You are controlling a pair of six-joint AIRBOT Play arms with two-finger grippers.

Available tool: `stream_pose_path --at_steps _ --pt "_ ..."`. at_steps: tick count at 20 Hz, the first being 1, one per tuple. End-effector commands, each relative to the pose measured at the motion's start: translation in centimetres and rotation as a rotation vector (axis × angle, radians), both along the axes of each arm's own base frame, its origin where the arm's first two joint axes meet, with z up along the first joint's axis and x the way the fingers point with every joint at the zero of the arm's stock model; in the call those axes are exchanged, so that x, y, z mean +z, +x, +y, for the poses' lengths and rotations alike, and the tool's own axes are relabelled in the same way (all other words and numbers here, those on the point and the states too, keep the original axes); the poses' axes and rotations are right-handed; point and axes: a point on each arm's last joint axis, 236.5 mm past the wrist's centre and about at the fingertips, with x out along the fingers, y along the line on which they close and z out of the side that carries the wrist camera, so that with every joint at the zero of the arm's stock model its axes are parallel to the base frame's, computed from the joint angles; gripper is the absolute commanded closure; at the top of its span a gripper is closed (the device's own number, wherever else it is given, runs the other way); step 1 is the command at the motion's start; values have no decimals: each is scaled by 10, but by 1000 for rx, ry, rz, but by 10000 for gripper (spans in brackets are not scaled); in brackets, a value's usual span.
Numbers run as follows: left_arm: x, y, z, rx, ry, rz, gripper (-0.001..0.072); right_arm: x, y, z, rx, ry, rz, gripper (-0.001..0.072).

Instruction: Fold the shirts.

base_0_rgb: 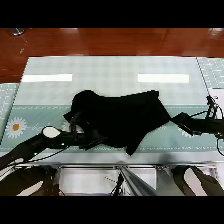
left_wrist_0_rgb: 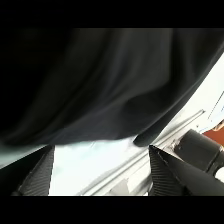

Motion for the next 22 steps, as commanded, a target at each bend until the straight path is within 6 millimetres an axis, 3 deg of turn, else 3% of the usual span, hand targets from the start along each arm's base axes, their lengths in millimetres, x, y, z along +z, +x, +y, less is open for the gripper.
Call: stream_pose_path --at_steps 1,4,5,6,11,14,18,22 --pt "0 23 -23 10 27 -66 7 1 1 2 -4 13 -5 89" --pt "2 42 -38 9 22 -71 25 1 0 3 0 16 -1 90" --pt "3 47 -42 8 19 -75 259 1 0 3 0 16 -1 89" --pt "6 50 -46 3 11 -79 684 1 0 3 0 15 -1 89" --pt "40 60 -64 -93 -69 -167 678 -4 1 -3 1 -11 3 90" --pt "57 68 -66 -109 -112 -181 678 -19 -1 -1 0 22 60 90" --pt "79 86 -63 -106 -154 -223 678 -28 21 -5 -10 58 57 89" --pt "81 91 -58 -95 -161 -221 678 -32 47 -10 -24 99 63 89"
